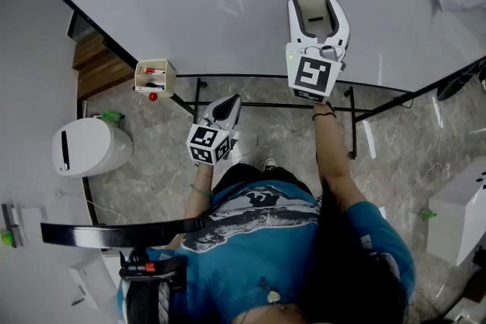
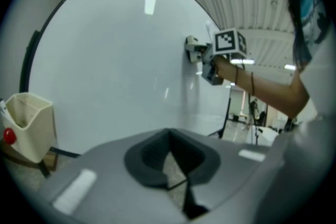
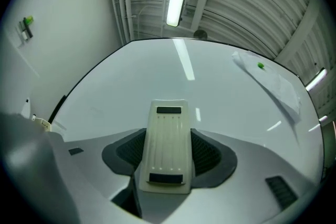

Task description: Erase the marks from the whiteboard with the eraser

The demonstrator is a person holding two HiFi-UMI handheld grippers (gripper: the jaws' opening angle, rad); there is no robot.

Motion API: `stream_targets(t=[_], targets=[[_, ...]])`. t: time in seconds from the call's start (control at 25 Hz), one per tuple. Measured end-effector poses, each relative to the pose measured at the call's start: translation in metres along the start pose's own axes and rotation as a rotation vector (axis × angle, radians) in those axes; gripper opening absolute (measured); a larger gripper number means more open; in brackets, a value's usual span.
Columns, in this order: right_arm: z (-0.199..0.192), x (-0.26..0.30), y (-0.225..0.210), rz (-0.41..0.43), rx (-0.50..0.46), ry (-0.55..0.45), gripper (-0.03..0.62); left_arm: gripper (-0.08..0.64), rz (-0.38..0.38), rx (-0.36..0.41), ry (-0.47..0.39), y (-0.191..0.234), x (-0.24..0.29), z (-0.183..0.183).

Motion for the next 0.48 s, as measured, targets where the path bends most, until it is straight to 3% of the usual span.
stream_targets(t=[0.16,0.48], targets=[[0.009,0.0,0.042,0.053,0.011,0.028,0.262,0.002,0.022,-0.004,-0.002,-0.003,-0.01,0.003],[-0.013,0.004,0.119,0.199,-0.017,0.076,0.262,0.002,0.021,-0.014,0.009,0.003,-0.01,-0.005]])
Point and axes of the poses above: the fingertips, and each gripper's own axes: x forward along the fingers, y to its left, z out of its top, the point moved 7 cm from there along -x, backward along the fingers, and after that the axes turned 7 degrees about -y, right-handed, at the moved point
